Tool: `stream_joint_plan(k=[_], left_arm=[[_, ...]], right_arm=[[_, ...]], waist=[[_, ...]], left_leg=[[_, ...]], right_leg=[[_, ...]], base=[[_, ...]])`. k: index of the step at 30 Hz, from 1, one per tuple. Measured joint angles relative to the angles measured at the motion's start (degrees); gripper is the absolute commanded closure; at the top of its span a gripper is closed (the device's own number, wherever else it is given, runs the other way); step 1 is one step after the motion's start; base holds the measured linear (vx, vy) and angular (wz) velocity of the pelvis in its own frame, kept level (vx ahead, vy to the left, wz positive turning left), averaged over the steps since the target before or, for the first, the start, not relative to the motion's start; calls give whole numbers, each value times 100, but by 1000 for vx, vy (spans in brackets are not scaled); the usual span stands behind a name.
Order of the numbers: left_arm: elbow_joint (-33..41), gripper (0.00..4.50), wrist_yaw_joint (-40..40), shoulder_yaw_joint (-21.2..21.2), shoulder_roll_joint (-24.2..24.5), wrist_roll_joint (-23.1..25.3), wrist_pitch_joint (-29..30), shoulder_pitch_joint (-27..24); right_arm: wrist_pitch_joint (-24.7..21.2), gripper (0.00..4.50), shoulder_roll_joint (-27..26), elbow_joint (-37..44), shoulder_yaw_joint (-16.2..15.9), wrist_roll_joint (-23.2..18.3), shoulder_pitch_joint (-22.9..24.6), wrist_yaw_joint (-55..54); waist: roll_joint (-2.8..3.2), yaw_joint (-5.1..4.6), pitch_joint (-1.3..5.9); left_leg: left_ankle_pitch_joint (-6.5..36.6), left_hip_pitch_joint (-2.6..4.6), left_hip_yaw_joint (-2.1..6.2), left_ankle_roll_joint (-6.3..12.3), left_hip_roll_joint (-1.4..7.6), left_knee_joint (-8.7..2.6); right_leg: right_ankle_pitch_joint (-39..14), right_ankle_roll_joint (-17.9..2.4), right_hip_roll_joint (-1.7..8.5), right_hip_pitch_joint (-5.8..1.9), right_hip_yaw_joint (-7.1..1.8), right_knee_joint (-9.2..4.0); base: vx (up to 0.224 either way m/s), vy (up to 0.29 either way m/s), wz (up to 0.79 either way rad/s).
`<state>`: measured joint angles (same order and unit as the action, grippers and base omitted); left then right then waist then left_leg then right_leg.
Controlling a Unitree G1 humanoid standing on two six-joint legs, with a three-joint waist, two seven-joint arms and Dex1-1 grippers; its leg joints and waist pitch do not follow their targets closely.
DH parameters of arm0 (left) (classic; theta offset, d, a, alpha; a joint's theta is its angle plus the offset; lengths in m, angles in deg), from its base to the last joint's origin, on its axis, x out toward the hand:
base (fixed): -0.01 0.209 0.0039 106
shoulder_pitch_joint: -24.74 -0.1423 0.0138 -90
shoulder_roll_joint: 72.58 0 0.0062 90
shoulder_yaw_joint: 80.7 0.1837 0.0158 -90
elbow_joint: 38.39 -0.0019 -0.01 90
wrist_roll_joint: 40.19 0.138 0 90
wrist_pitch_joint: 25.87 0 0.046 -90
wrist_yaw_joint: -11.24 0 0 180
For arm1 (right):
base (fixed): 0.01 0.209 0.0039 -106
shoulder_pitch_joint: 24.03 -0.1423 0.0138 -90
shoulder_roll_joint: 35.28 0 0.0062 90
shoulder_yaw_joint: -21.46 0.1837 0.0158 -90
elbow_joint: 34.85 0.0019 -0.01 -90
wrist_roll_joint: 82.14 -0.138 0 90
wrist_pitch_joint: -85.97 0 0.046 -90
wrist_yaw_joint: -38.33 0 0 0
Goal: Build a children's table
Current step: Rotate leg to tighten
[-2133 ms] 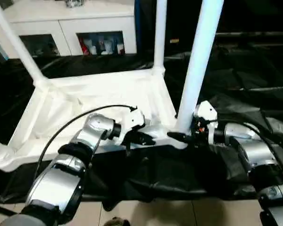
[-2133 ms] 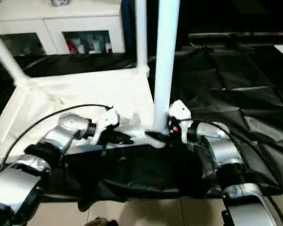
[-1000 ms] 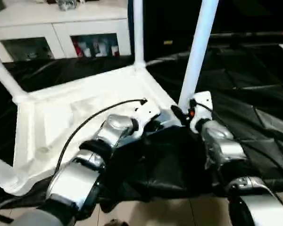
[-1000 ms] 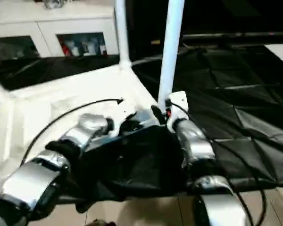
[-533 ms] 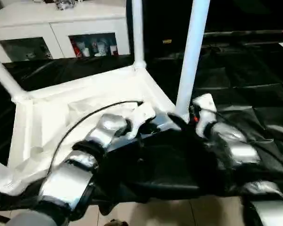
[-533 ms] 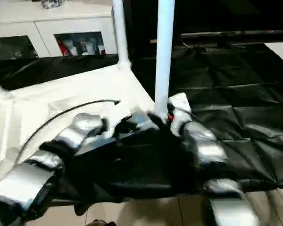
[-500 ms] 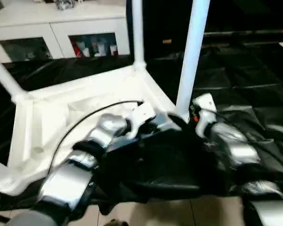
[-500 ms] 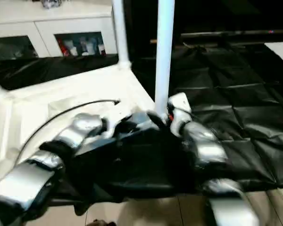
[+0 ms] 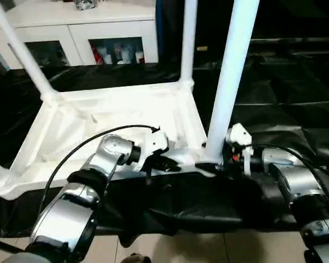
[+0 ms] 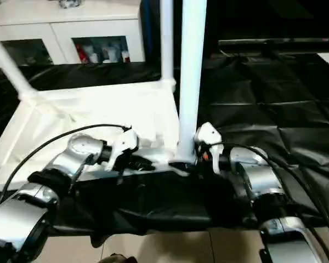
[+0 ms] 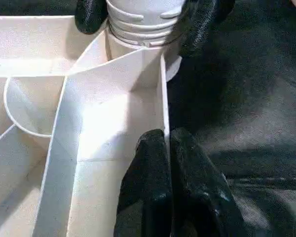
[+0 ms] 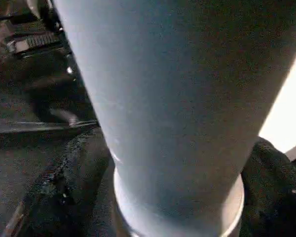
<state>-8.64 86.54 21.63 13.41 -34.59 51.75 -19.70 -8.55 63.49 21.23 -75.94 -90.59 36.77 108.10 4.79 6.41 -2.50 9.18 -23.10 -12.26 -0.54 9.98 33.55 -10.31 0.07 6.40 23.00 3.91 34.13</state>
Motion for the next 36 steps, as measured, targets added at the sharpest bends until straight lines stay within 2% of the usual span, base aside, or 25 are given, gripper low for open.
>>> stream_joint_plan(k=[3,10,14,23,30,31,34,36], left_arm=[[1,450,56,0,14,-5,3,-3],[43,450,42,0,16,-4,21,-27],[29,450,-320,0,-56,90,9,-18],[-541,450,-2286,-138,-674,251,502,403],[-768,450,-2967,-235,-946,284,679,556],[-791,450,-2979,-240,-949,283,679,568],[-806,450,-2979,-245,-947,284,659,574],[-807,450,-2915,-244,-926,284,629,574]], right_arm=[[-45,143,4,0,1,-33,0,23],[-194,172,9,63,17,-67,26,42],[-237,174,-107,12,98,-30,48,-359],[-163,175,-1230,-689,857,152,-271,-3452],[-77,175,-1707,-1040,1060,332,-541,-4799],[-14,106,-1739,-1078,1095,349,-548,-4825],[37,100,-1760,-1059,1095,348,-524,-4756],[60,69,-1707,-984,1094,346,-459,-4552]], waist=[[-1,6,-1],[-2,15,-1],[-3,9,0],[-7,-139,11],[-4,-198,27],[-5,-205,28],[-5,-216,28],[-5,-213,27]], left_leg=[[0,-1,0,0,0,1],[0,0,-1,0,0,1],[-1,2,-1,0,0,7],[-1,20,-10,0,-5,13],[-1,24,-10,-1,-11,11],[0,24,-9,-1,-11,10],[0,24,-9,-1,-11,9],[0,22,-9,-1,-11,7]], right_leg=[[0,0,0,0,-1,0],[0,0,0,0,-1,0],[0,0,0,-2,-3,2],[-2,3,2,-14,-19,-4],[-8,14,2,-23,-24,-17],[-8,14,3,-23,-23,-17],[-8,14,3,-24,-22,-18],[-8,14,3,-22,-22,-18]], base=[[0,0,0],[0,0,0],[0,0,0],[0,0,0],[0,0,0],[0,0,0],[0,0,0],[0,0,0]])
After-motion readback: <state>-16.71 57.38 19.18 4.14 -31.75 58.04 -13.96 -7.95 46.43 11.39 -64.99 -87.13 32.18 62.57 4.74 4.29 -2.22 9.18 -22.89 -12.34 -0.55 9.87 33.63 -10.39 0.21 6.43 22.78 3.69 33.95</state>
